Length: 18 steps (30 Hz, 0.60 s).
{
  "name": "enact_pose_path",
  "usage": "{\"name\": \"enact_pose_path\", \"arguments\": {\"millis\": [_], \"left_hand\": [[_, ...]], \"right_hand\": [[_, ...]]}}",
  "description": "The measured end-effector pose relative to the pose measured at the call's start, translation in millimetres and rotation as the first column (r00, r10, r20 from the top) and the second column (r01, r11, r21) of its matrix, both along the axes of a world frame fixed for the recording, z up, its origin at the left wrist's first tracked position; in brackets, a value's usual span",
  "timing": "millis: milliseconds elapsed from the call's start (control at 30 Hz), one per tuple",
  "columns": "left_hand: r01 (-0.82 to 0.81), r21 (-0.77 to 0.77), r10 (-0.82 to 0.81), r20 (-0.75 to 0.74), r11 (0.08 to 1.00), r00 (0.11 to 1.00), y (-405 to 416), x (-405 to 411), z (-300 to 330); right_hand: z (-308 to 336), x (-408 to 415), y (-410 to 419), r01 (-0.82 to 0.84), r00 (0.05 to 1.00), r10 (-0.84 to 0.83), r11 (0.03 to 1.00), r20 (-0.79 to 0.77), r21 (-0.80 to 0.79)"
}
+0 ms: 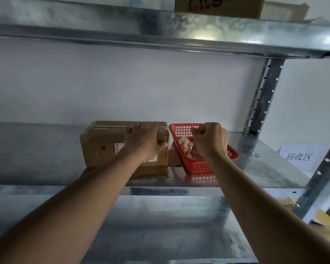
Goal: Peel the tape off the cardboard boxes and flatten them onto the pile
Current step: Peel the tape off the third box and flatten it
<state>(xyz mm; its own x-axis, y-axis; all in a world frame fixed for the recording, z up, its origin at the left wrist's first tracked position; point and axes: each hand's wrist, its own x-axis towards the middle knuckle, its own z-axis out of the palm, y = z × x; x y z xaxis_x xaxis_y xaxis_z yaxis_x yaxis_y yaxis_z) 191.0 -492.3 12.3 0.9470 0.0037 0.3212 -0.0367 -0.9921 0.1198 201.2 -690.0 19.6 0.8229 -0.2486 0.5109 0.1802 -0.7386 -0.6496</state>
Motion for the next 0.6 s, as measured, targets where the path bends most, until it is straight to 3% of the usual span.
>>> {"name": "enact_pose_path", "arguments": {"millis": [133, 300, 467, 600], "left_hand": [[-0.009, 0.028, 0.01, -0.031, 1.0, 0.999, -4.9, -4.0, 6.6], [-0.009, 0.019, 0.01, -0.056, 1.0, 0.998, -8.4, -7.1, 10.3], [-0.021, 0.057, 0.023, -0.044, 0.998, 0.999, -10.3, -5.4, 11.2], [-0.042, 0.09, 0.046, -0.035, 0.995, 0.998, -13.1, -6.8, 9.8]], "right_hand": [[-6.1, 12.8, -11.3, -0.064, 0.987, 0.057, 0.997, -0.148, -0.048], [-8.5, 18.2, -19.0, -0.157, 0.954, 0.091, 0.964, -0.285, -0.217], [-7.2, 17.5, -25.9, -0.222, 0.942, 0.126, 0.929, -0.311, -0.295], [-3.1, 12.4, -27.5, -0.235, 0.956, 0.188, 0.951, -0.227, -0.2]]}}
